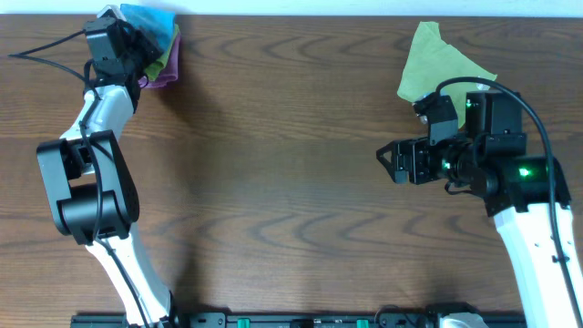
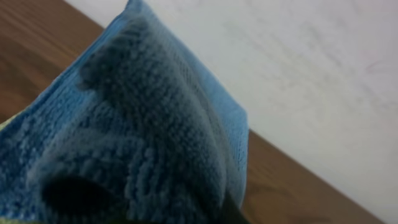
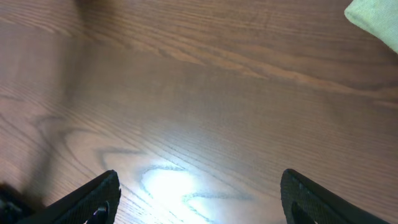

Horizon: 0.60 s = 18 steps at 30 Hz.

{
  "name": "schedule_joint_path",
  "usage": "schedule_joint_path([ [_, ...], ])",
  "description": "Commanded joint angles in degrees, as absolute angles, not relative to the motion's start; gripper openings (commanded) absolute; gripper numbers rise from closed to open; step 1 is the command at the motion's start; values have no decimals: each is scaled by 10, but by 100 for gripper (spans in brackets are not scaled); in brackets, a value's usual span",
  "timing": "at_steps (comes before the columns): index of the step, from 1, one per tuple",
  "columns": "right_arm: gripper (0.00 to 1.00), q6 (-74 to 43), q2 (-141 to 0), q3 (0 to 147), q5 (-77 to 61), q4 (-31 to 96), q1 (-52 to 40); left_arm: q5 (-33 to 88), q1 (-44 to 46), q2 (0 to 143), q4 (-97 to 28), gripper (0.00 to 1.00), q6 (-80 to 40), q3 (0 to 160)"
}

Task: Fold the cloth
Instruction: 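Lower the blue bundle onto the pink and green stack with the left gripper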

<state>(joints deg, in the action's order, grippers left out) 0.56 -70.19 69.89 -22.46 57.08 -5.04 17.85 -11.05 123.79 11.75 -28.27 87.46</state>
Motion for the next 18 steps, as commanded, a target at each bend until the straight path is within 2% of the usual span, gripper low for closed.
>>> schedule_joint_path([
  [1,82,-4,-697,698,-225,567,-47,159,-114,1244,107,44,-278,888],
  [2,82,-4,-697,698,-225,567,-47,160,-114,1244,102,46,-279,888],
  [3,82,-4,-697,698,-225,567,-47,160,-114,1244,97,52,-279,888],
  [4,82,-4,-697,698,-225,567,-47,160,-115,1244,93,62,-279,888],
  [6,83,-4,-697,698,-225,567,-47,162,-117,1244,81,98,-279,888],
  [7,83,-4,-697,698,-225,567,-47,162,-119,1244,69,95,-282,888],
  [18,84,-4,-697,698,-222,560,-47,230,-135,1232,13,95,-288,888],
])
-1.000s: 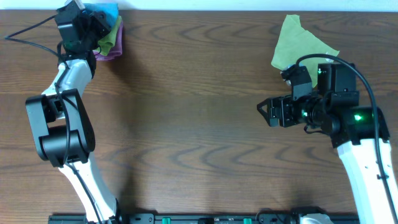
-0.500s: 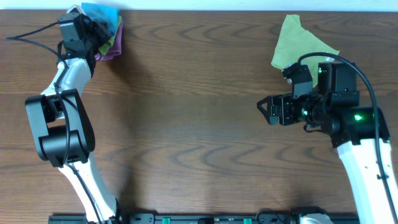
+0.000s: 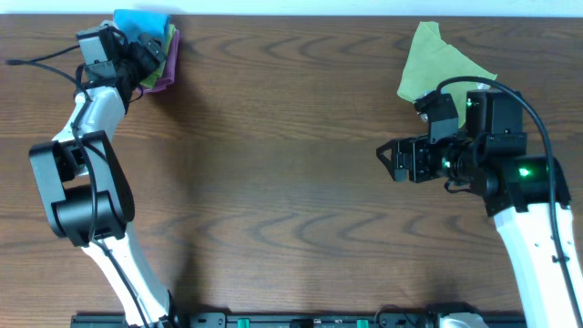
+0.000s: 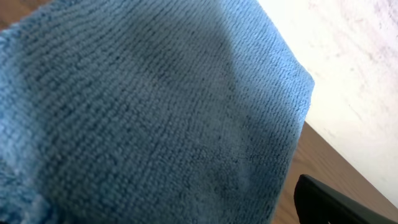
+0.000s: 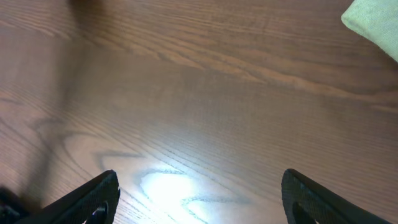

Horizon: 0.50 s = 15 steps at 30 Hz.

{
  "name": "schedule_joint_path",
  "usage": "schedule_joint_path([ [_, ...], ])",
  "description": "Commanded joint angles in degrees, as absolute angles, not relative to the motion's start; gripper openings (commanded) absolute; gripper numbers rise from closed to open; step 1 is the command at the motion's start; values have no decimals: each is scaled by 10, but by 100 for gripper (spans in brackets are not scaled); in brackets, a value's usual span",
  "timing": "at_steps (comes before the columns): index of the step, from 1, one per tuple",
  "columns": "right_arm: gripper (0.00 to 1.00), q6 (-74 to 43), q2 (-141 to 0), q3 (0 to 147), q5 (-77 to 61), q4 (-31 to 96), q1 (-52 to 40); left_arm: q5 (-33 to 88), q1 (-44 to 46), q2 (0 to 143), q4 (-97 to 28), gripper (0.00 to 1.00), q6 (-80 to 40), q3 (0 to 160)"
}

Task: Fold the cloth
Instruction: 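Lower the blue bundle onto the pink and green stack with the left gripper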

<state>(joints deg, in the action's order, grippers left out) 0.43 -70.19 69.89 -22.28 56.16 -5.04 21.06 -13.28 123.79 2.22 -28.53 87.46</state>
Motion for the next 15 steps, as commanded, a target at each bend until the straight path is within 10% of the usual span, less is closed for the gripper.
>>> schedule_joint_path([
  [1,84,-4,-697,698,-220,560,-47,230,-135,1224,3,95,-288,888],
  [15,84,-4,-697,698,-218,561,-47,188,-136,1094,-128,96,-269,888],
])
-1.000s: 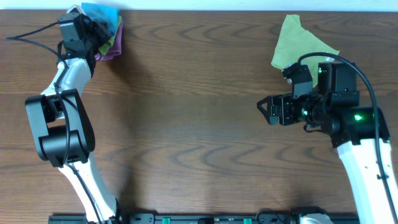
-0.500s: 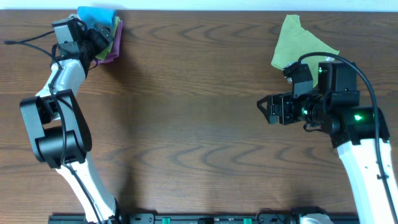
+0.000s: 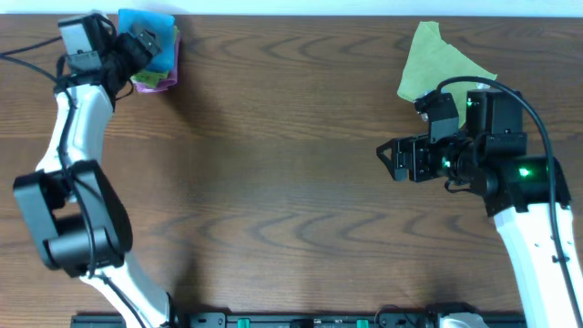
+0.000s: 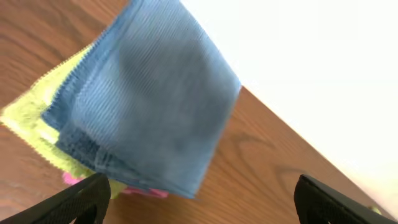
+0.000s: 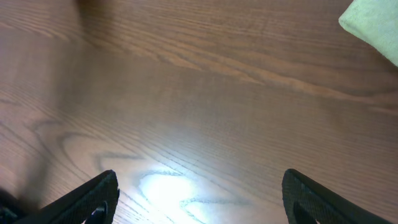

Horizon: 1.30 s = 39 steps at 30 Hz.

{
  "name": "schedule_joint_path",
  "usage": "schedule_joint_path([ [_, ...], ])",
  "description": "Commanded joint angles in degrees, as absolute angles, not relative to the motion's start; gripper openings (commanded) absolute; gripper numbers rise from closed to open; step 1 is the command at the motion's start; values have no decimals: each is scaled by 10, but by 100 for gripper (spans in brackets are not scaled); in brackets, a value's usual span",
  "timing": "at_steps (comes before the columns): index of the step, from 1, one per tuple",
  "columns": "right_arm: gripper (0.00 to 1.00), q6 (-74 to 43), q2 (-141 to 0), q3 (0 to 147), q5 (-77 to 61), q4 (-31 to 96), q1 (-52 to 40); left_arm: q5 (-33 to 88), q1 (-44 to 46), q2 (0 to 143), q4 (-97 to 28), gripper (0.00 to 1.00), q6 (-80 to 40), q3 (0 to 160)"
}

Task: Fold the cloth
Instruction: 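Lower the blue bundle onto the pink and green stack with the left gripper, then open the left gripper and lift it away from the stack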

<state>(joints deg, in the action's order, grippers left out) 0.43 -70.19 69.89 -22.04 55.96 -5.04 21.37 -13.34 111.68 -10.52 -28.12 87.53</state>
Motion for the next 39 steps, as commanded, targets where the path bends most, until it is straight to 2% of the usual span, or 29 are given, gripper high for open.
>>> schedule_joint_path([
  [1,84,-4,-697,698,-218,562,-47,185,-137,1085,-142,95,-267,888],
  [8,84,3,-697,698,-218,560,-47,166,-152,1016,-283,95,-244,888],
  [9,84,8,-697,698,-216,558,-47,166,-152,1005,-315,93,-224,888],
  [10,85,9,-696,698,-205,556,-47,165,-152,996,-348,82,-203,888],
  [11,91,9,-696,698,-189,555,-47,165,-152,987,-383,80,-189,888],
  [12,97,9,-696,699,-177,555,-47,165,-152,981,-408,86,-180,888],
  [15,99,9,-692,700,-155,557,-47,165,-150,954,-463,95,-157,888],
  [22,99,3,-678,700,-41,551,-47,165,-145,856,-497,95,-138,888],
  [27,99,3,-678,700,-39,551,-47,165,-145,826,-503,95,-195,888],
  [39,99,3,-678,700,-39,551,-47,165,-145,826,-510,95,-195,888],
])
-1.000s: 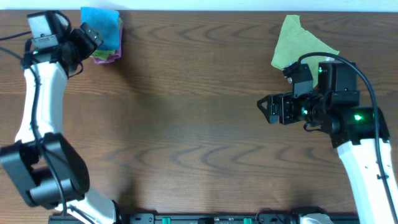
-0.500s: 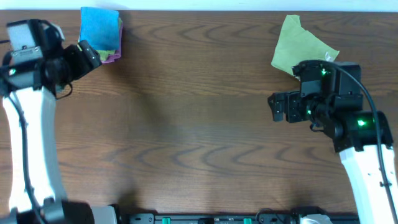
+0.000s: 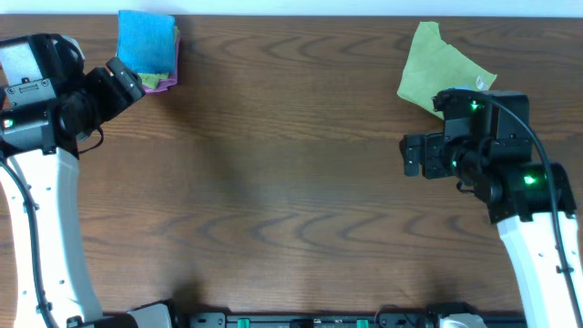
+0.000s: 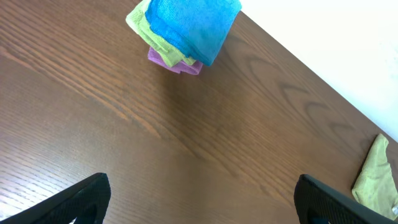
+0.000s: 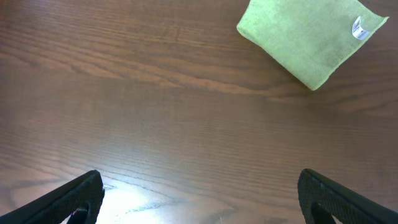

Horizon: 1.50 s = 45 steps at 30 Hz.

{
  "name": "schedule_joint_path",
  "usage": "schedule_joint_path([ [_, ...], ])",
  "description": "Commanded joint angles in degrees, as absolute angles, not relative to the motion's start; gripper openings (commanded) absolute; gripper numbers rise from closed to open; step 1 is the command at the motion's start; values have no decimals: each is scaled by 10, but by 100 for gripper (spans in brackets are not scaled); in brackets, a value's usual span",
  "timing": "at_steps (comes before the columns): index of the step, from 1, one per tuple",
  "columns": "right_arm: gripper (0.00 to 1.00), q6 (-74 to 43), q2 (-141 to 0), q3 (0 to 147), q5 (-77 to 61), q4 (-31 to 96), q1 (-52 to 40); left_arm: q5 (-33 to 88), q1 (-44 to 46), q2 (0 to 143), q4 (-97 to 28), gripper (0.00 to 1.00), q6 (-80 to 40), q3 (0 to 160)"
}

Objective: Fold the cloth

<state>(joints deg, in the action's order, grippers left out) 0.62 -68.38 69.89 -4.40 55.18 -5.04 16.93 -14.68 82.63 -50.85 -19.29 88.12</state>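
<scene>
A folded blue cloth (image 3: 146,38) tops a small stack over yellow-green and purple cloths at the table's far left; the left wrist view shows the blue cloth (image 4: 186,22) too. My left gripper (image 3: 123,84) hangs open a short way left of and nearer than the stack, nothing between its fingers (image 4: 202,191). A light green cloth (image 3: 442,66) lies loosely folded at the far right, with a white tag showing on it (image 5: 308,40). My right gripper (image 3: 412,155) is open and empty (image 5: 199,190), nearer than that cloth.
The dark wooden table (image 3: 291,182) ends at a white strip along its far edge (image 3: 291,7), close behind both cloth spots. The arm bases stand at the near left and near right.
My left gripper has drawn back from the stack toward the near left; the blue cloth stays flat on top. My right gripper has shifted right, and the green cloth now fills more of its view.
The left gripper was first at the stack with the blue cloth filling its view. Then one finger showed beside the cloth, then both stood open just off it. Now it is well away. The right gripper stayed open and empty, moving only at the end.
</scene>
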Motion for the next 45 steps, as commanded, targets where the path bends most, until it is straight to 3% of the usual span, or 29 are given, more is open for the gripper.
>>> schedule_joint_path([
  [1,99,3,-678,700,-39,551,-47,165,-145,826,-510,96,-195,888],
  [6,99,3,-678,700,-39,551,-47,159,-145,826,-510,95,-191,888],
  [14,99,3,-678,700,-39,551,-47,35,-146,780,-584,95,-175,888],
  [19,99,3,-678,700,-39,551,-47,67,-140,657,-566,96,30,888],
  [23,99,3,-678,700,-39,551,-47,75,-110,556,-594,95,65,862],
  [27,99,3,-678,700,-39,551,-47,75,-58,439,-595,96,84,762],
  [37,99,3,-678,700,-39,551,-47,76,-14,159,-448,95,83,490],
  [45,99,3,-678,700,-39,551,-47,80,18,21,-374,95,81,365],
])
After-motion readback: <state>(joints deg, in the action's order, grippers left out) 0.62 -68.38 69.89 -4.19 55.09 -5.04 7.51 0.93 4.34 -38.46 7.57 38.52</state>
